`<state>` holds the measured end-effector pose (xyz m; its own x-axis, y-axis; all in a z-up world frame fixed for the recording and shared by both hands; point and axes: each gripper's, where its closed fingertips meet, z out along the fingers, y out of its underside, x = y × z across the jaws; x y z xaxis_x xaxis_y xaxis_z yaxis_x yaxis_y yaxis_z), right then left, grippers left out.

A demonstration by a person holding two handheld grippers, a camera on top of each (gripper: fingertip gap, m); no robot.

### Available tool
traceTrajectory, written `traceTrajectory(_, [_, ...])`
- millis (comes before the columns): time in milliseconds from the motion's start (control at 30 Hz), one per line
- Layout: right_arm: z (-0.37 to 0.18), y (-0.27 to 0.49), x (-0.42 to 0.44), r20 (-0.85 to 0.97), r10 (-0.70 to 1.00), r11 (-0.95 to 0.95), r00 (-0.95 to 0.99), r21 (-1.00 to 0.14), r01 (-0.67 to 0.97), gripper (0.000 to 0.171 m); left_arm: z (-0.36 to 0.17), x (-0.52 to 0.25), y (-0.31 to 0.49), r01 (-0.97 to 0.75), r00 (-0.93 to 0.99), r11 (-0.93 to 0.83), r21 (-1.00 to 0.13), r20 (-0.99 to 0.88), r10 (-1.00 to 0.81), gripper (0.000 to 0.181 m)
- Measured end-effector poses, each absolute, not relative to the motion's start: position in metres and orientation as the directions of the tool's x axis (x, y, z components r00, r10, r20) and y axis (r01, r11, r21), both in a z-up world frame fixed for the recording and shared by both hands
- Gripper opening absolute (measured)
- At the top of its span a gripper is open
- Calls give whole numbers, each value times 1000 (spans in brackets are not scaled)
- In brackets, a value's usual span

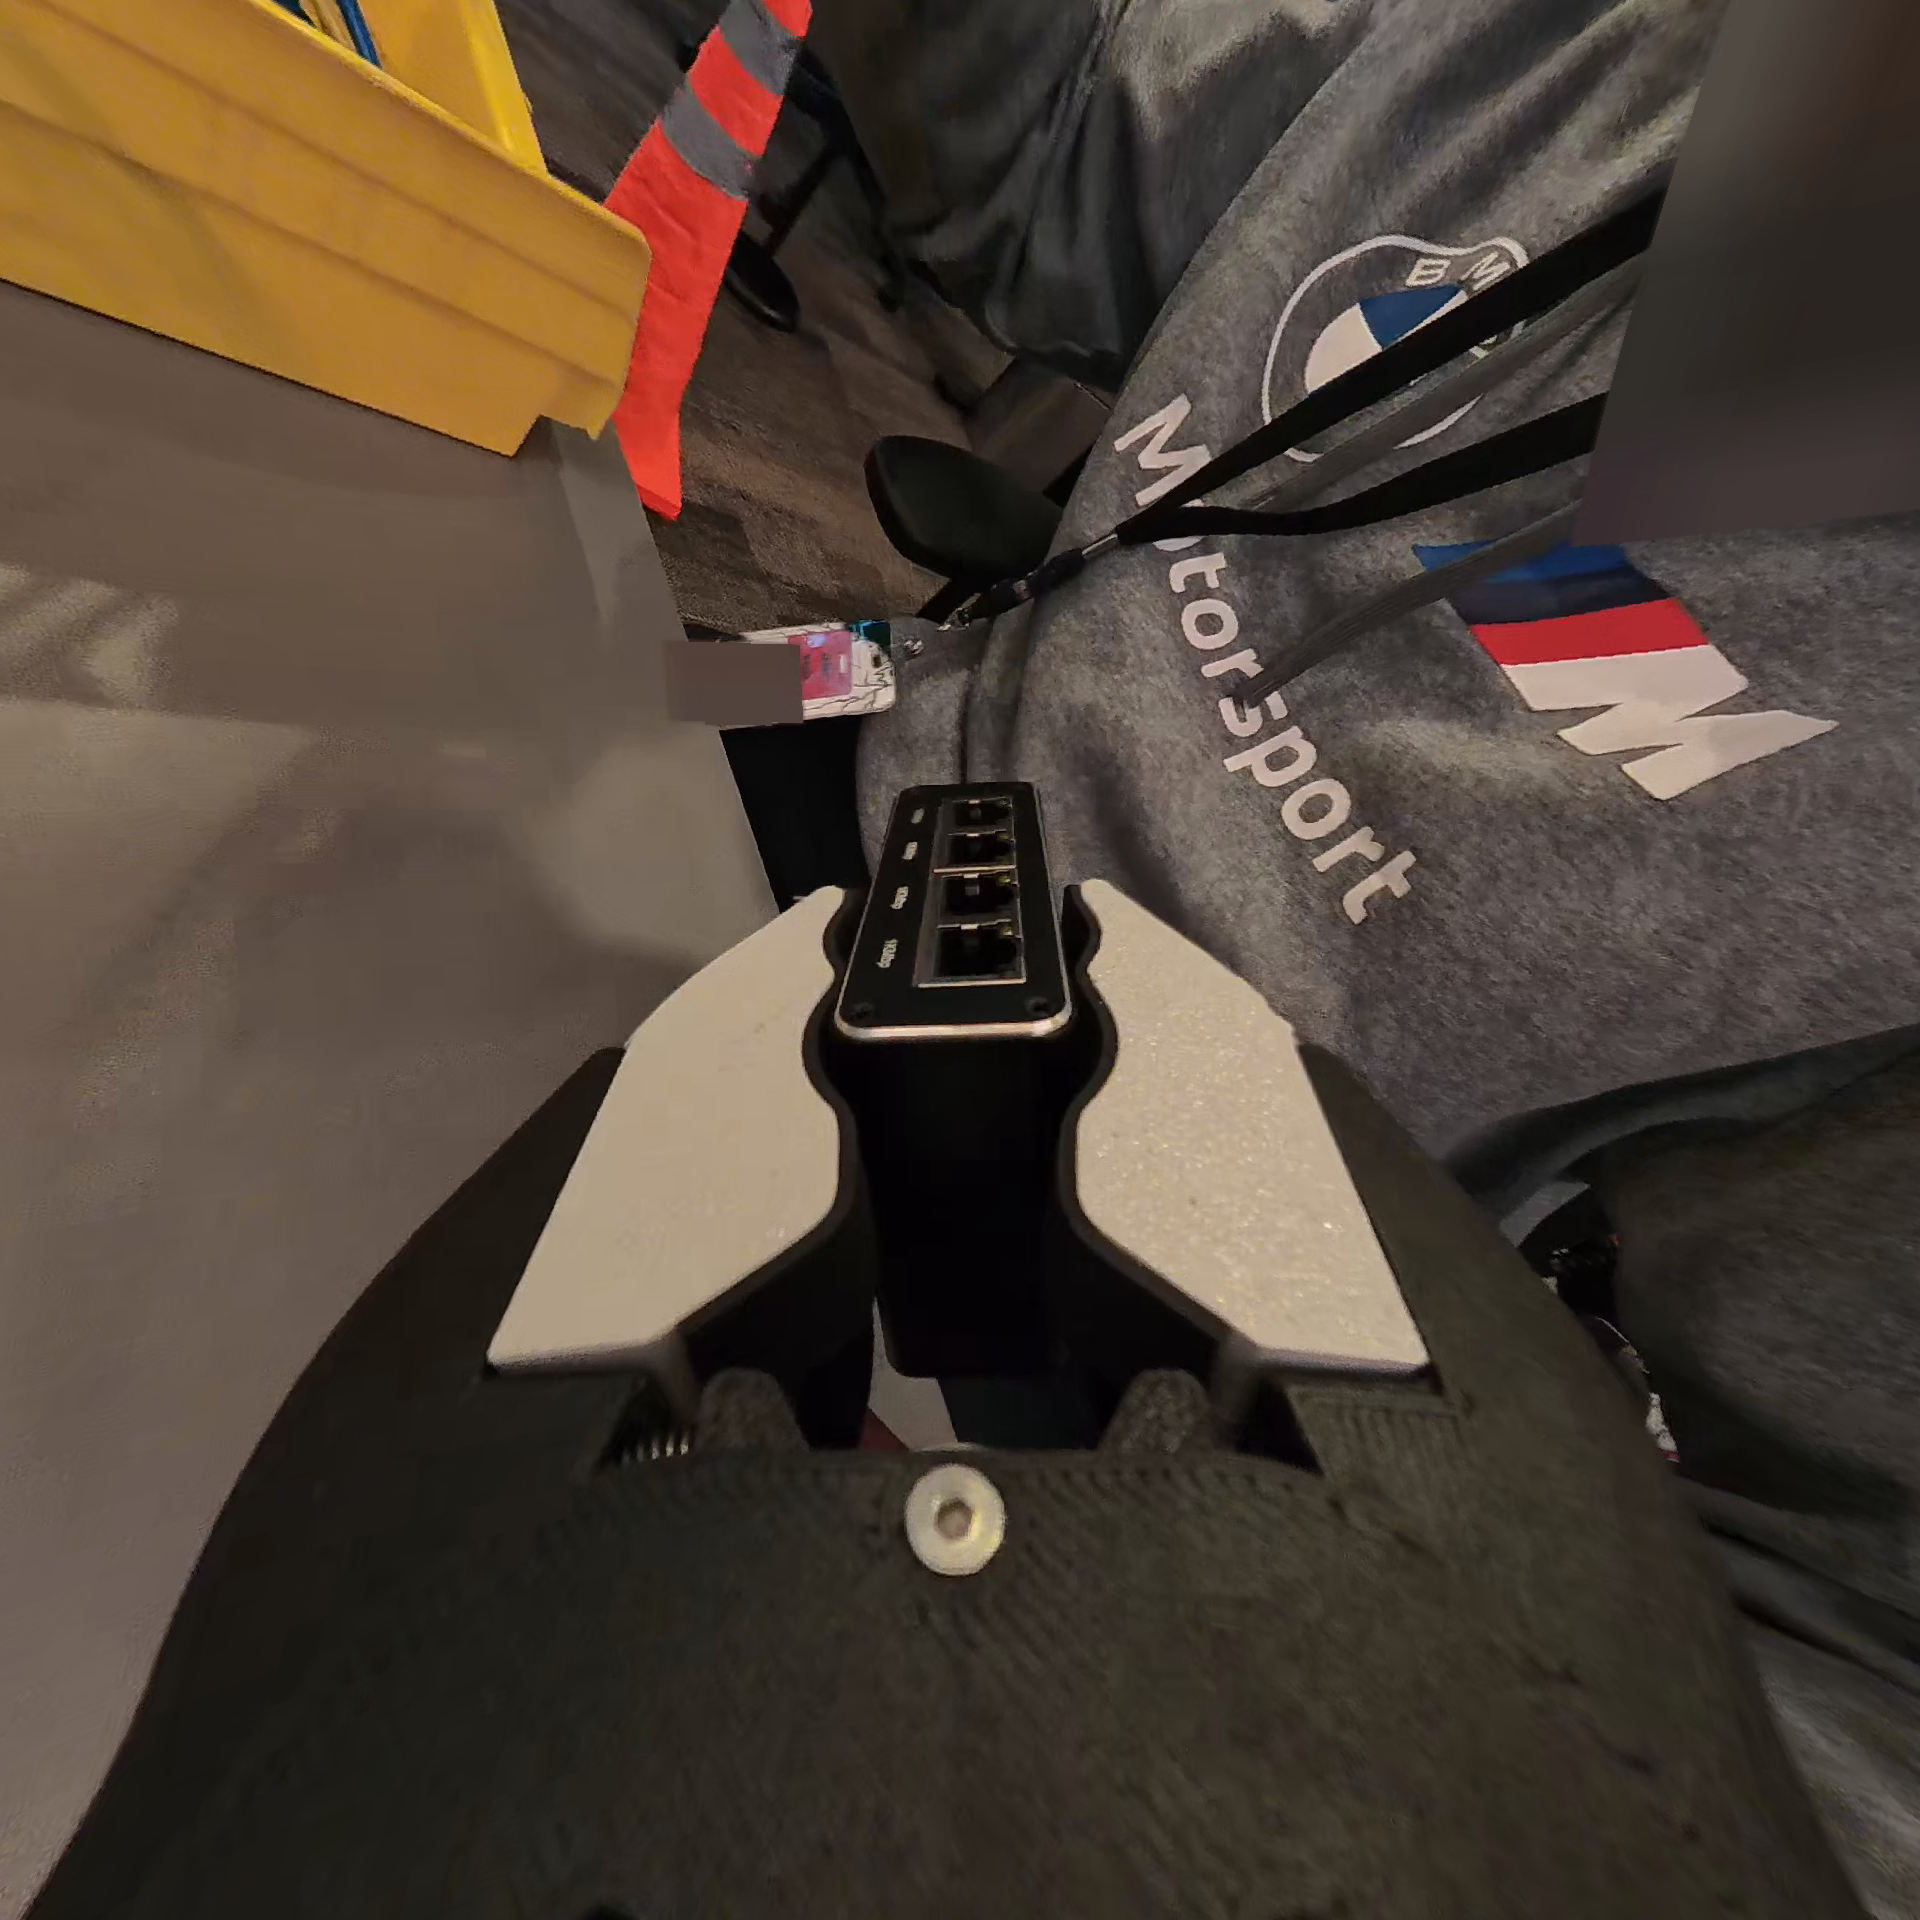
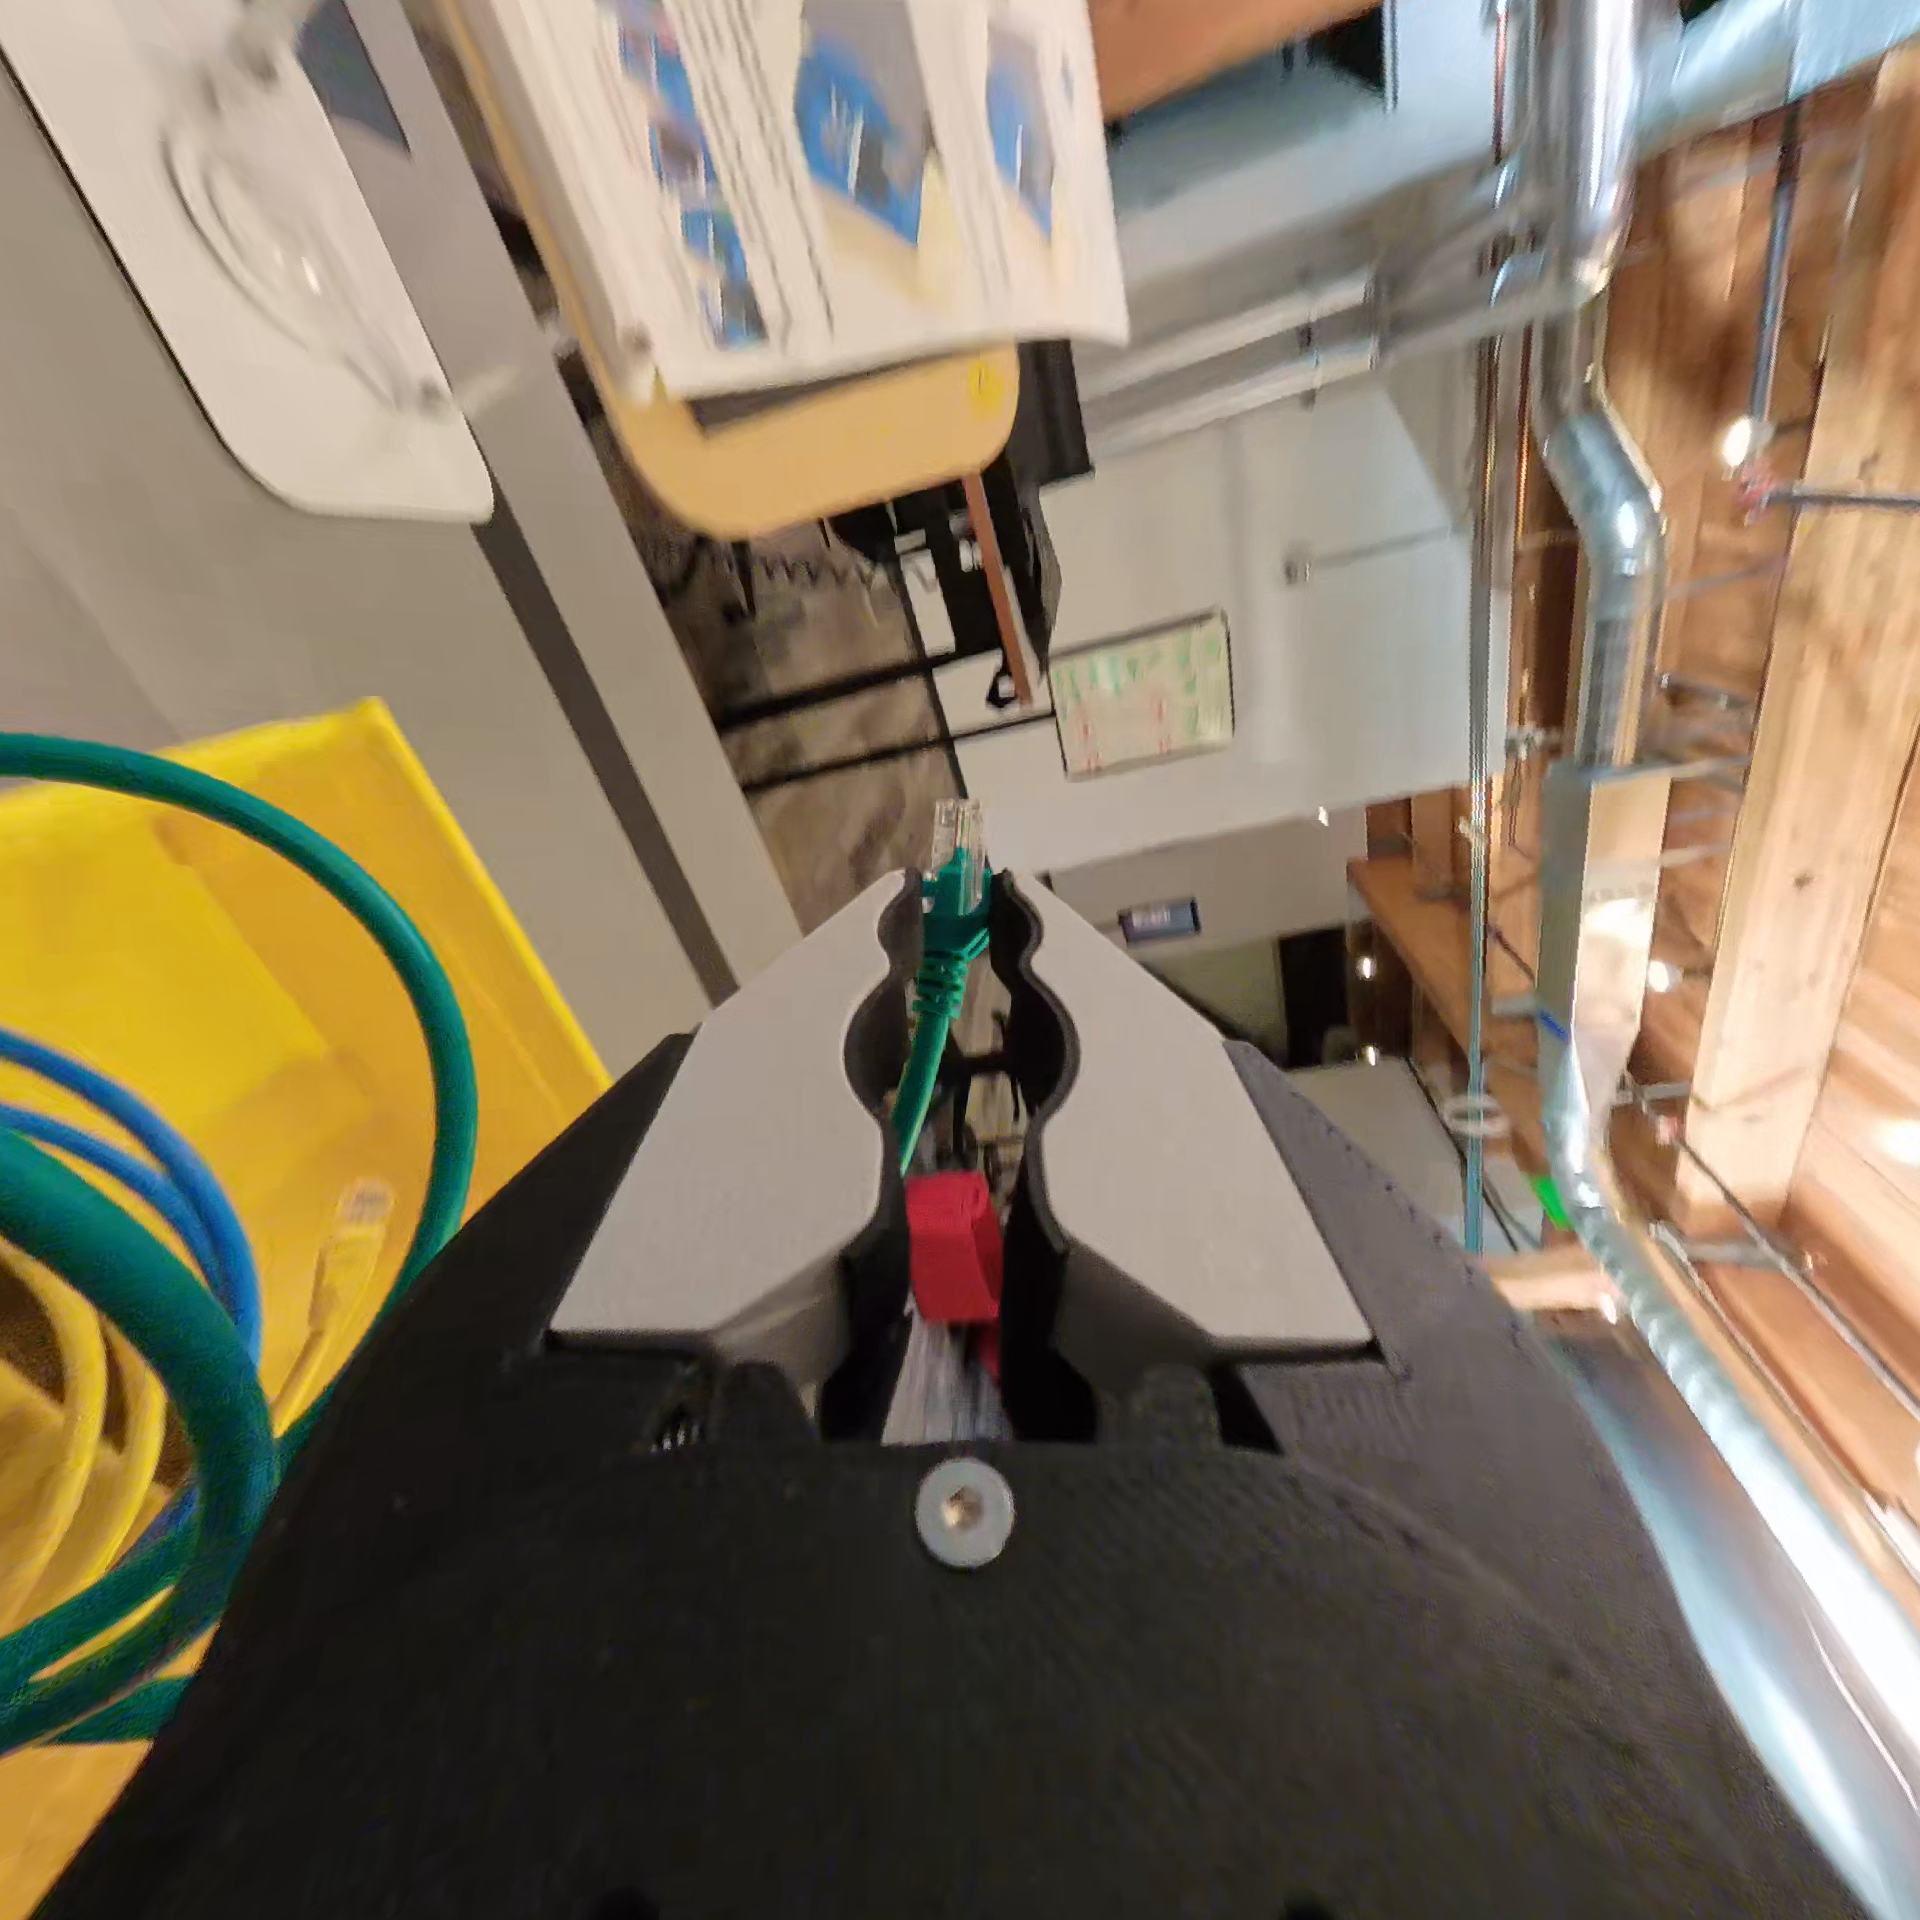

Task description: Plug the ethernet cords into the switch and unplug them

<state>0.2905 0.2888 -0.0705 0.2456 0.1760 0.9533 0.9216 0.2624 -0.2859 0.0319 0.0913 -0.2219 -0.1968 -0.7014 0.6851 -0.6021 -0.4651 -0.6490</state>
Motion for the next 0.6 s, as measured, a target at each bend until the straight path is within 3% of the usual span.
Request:
traceTrajectory(200, [-146,303,350,945,127,22,300,-305,952,10,-233,34,83,-619,-185,-463,-634,691,-699,36])
traceTrajectory(300, [-190,303,361,909,218,-47,355,-354,934,11,-236,37,81,-622,-184,-465,-630,695,-696,36])
traceTrajectory(367, [-217,301,366,895,287,-114,341,-322,940,31,-239,40,81,-628,-178,-460,-628,691,-700,36])
traceTrajectory(500, [-230,292,370,827,413,-162,382,-346,924,43,-242,45,82,-630,-172,-456,-628,686,-707,36])
traceTrajectory(567, [-221,284,369,778,483,-164,402,-371,914,62,-243,48,86,-620,-162,-457,-638,674,-721,36])
traceTrajectory(600, [-214,279,366,755,508,-154,415,-394,906,60,-242,50,89,-605,-157,-455,-653,658,-736,36])
